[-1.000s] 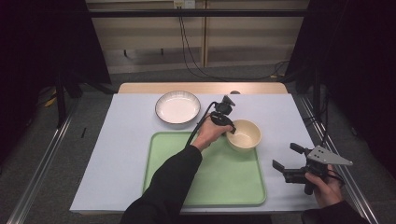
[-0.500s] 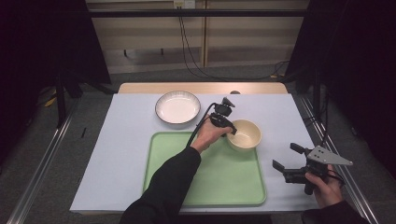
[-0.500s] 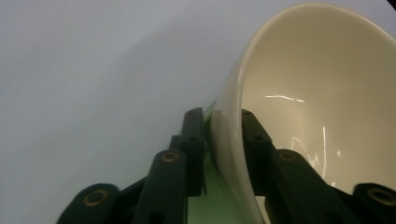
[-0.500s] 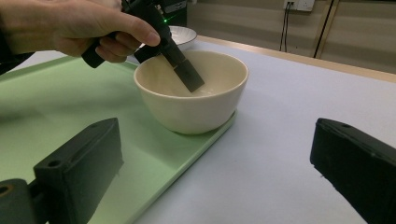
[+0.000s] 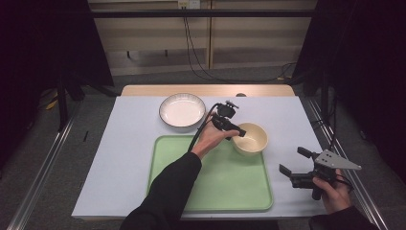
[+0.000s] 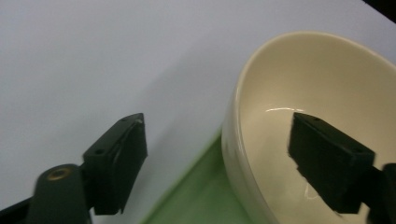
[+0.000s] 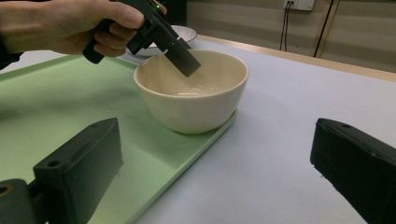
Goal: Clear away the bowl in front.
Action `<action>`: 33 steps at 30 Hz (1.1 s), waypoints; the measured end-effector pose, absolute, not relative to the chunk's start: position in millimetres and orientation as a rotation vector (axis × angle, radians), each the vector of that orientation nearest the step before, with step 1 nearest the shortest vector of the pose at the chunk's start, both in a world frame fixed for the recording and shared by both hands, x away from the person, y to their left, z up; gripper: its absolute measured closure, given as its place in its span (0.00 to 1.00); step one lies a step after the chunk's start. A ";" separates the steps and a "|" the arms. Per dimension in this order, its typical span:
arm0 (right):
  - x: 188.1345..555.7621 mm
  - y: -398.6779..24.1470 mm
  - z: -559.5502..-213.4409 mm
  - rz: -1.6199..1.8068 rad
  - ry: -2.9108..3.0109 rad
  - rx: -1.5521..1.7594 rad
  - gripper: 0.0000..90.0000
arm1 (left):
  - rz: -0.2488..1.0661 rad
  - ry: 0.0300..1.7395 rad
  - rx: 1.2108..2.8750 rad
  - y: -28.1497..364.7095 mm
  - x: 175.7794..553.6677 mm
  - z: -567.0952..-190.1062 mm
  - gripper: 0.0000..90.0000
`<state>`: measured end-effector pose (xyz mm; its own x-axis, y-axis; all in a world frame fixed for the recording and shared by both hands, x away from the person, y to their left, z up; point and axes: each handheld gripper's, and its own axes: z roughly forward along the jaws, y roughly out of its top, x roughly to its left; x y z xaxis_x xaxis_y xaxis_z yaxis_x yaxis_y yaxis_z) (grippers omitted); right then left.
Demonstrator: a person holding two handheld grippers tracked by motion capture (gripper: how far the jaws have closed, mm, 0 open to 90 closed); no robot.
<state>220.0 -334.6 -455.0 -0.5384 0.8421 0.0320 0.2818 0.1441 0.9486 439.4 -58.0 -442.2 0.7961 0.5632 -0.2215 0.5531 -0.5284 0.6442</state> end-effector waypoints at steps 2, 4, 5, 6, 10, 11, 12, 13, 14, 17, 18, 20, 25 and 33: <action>220.0 -334.9 -455.1 1.400 1.908 1.070 0.02 | 0.039 0.825 2.207 -53.8 437.3 -439.1 0.04; 219.9 -334.6 -455.1 1.399 1.905 1.071 0.02 | 0.058 0.823 2.187 -48.4 435.1 -436.5 0.05; 219.9 -334.5 -455.1 1.399 1.906 1.073 0.02 | 0.067 0.826 2.181 -44.8 434.4 -435.1 0.05; 220.0 -334.5 -455.2 1.399 1.906 1.074 0.02 | 0.086 0.837 2.166 -41.6 432.8 -433.9 0.05; 219.9 -334.3 -455.0 1.399 1.908 1.079 0.02 | 0.127 0.823 2.095 -22.9 428.0 -426.5 0.06; 220.0 -334.3 -455.1 1.398 1.908 1.077 0.02 | 0.140 0.820 2.080 -18.7 426.0 -424.8 0.05; 220.1 -334.5 -455.1 1.396 1.911 1.075 0.02 | 0.164 0.822 2.080 -14.6 423.5 -423.0 0.05; 220.1 -334.5 -455.0 1.395 1.910 1.075 0.02 | 0.185 0.813 2.087 -10.4 421.0 -421.6 0.05; 220.0 -334.5 -454.9 1.394 1.909 1.076 0.02 | 0.206 0.800 2.096 -5.4 418.0 -419.6 0.05; 220.1 -334.6 -454.8 1.394 1.908 1.073 0.02 | 0.254 0.786 2.089 10.1 410.1 -414.7 0.04; 220.0 -334.6 -454.7 1.395 1.909 1.075 0.02 | 0.276 0.782 2.085 15.4 407.8 -413.7 0.04; 220.2 -334.5 -454.7 1.395 1.909 1.073 0.02 | 0.319 0.782 2.074 24.8 404.0 -412.7 0.03; 220.7 -334.4 -454.7 1.390 1.909 1.072 0.02 | 0.369 0.810 2.047 45.3 393.6 -409.2 0.03; 220.7 -334.4 -454.7 1.389 1.910 1.071 0.02 | 0.466 0.837 1.970 79.8 375.7 -404.7 0.02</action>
<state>220.7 -334.4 -454.7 -0.5370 0.8432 0.0255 0.2842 0.1524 0.9466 375.7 79.8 -404.7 0.6973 0.7167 -0.0085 0.3700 -0.3498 0.8607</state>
